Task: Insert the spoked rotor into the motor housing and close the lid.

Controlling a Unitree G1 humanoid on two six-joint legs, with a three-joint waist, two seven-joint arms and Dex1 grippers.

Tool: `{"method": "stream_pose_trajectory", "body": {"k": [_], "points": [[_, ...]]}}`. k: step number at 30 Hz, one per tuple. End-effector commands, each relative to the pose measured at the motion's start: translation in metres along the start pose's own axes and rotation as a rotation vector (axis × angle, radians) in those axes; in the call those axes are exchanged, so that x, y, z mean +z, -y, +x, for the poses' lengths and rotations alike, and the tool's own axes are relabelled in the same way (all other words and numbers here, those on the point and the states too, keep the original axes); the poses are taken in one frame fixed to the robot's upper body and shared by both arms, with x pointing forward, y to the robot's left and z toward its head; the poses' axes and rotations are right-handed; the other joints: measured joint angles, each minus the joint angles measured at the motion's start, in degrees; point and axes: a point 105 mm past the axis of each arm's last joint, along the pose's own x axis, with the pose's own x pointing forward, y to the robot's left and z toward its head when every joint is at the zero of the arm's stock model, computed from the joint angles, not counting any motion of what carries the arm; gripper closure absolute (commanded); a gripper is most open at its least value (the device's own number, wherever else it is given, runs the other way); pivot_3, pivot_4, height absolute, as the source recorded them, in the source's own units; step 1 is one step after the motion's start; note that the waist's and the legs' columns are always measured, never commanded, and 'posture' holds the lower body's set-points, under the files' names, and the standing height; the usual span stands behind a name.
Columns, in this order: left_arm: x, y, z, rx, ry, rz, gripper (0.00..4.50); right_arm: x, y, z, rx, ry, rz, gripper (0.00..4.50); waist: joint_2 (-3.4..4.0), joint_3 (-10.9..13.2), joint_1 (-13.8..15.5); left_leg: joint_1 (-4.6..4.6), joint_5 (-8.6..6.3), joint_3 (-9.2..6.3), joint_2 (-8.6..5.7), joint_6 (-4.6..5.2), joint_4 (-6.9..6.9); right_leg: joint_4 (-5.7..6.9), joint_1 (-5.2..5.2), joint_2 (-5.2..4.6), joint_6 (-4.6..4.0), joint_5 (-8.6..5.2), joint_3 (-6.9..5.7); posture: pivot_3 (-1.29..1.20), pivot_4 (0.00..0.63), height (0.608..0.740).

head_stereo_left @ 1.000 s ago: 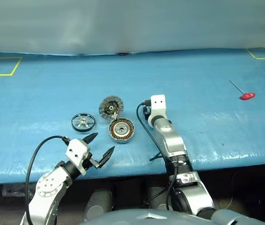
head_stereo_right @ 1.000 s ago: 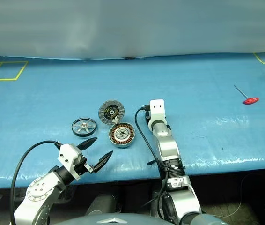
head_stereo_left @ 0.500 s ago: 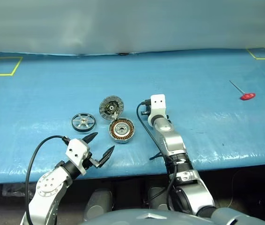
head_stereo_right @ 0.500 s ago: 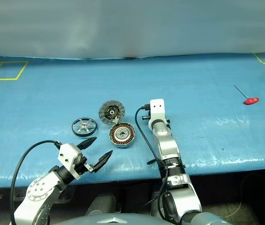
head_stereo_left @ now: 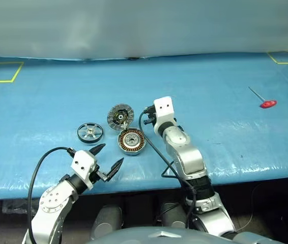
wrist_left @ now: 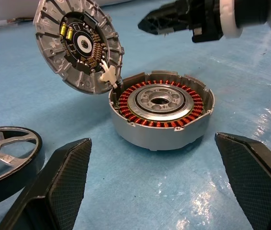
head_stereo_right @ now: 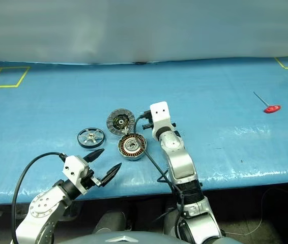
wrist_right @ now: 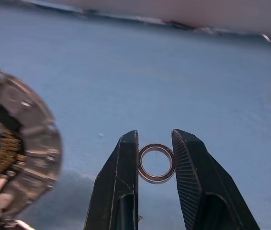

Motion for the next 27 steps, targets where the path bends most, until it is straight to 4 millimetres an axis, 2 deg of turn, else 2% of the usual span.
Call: {"method": "stream_pose_trajectory", "body": {"k": [1,8,18,27], "points": [[0.005,-0.002,-0.001,0.012,0.022,0.023,0.00,0.016,-0.021,-0.011,0.110,0.057,-0.048,3.83,0.00,0.0,0.1,0.00,0.00,0.00,0.00,0.00,0.00,0.00,0.00,-0.01,0.00,0.00,0.00,0.00,0.150,0.740],[0.003,-0.002,-0.005,0.019,0.017,0.018,0.00,0.018,-0.042,-0.030,0.256,0.052,-0.103,3.83,-0.01,0.0,0.3,0.01,0.00,-0.01,0.00,0.00,0.06,-0.05,-0.08,-0.08,-0.09,-0.06,-0.01,0.00,0.150,0.740],[0.003,-0.003,-0.005,0.016,0.016,0.024,0.00,-0.019,-0.060,-0.033,0.374,-0.071,-0.042,3.83,-0.03,0.0,0.3,0.00,0.00,-0.02,0.02,0.00,0.06,-0.04,-0.04,-0.09,-0.07,-0.05,-0.01,0.00,0.150,0.740],[0.002,-0.002,-0.006,0.014,0.013,0.018,0.00,-0.042,-0.060,-0.034,0.385,-0.143,-0.009,3.83,-0.05,0.0,0.4,-0.01,-0.01,-0.03,0.01,0.00,0.06,-0.08,-0.08,-0.09,-0.08,-0.06,-0.02,0.00,0.150,0.740]]}}
